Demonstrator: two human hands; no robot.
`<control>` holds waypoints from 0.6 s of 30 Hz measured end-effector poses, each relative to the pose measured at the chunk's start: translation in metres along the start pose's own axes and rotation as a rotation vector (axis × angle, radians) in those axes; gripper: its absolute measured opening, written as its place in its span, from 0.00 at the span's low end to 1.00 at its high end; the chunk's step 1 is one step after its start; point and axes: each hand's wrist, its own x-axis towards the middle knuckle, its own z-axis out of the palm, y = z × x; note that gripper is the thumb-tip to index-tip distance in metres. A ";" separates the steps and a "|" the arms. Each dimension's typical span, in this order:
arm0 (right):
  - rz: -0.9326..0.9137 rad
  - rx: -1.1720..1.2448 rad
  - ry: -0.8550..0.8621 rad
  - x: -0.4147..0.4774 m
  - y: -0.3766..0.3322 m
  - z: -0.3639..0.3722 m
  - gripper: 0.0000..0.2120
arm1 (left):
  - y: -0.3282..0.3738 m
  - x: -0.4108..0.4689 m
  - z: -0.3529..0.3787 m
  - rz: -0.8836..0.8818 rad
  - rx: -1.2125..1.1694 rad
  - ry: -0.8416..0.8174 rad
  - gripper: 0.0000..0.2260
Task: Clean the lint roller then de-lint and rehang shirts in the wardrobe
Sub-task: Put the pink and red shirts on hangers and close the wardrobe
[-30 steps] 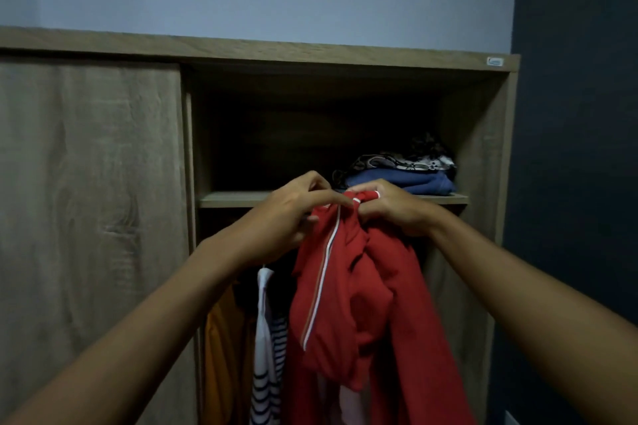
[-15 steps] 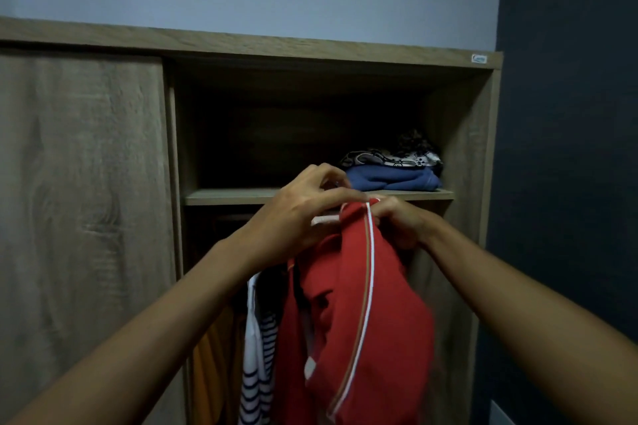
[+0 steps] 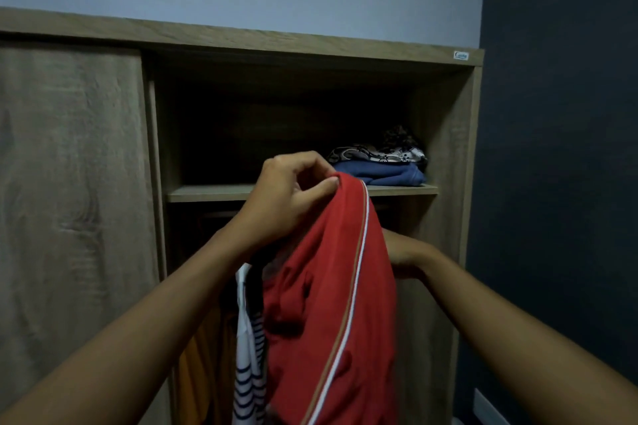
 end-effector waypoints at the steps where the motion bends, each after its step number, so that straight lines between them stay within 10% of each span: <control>1: -0.016 -0.067 0.053 -0.001 -0.001 -0.001 0.11 | 0.000 0.003 -0.003 -0.027 0.041 0.010 0.03; 10: -0.086 0.002 0.250 -0.006 -0.002 0.002 0.22 | -0.014 -0.015 0.021 -0.213 0.352 -0.049 0.06; 18: -0.145 -0.614 0.403 -0.009 0.003 0.021 0.06 | -0.014 -0.015 0.018 -0.171 0.564 -0.011 0.05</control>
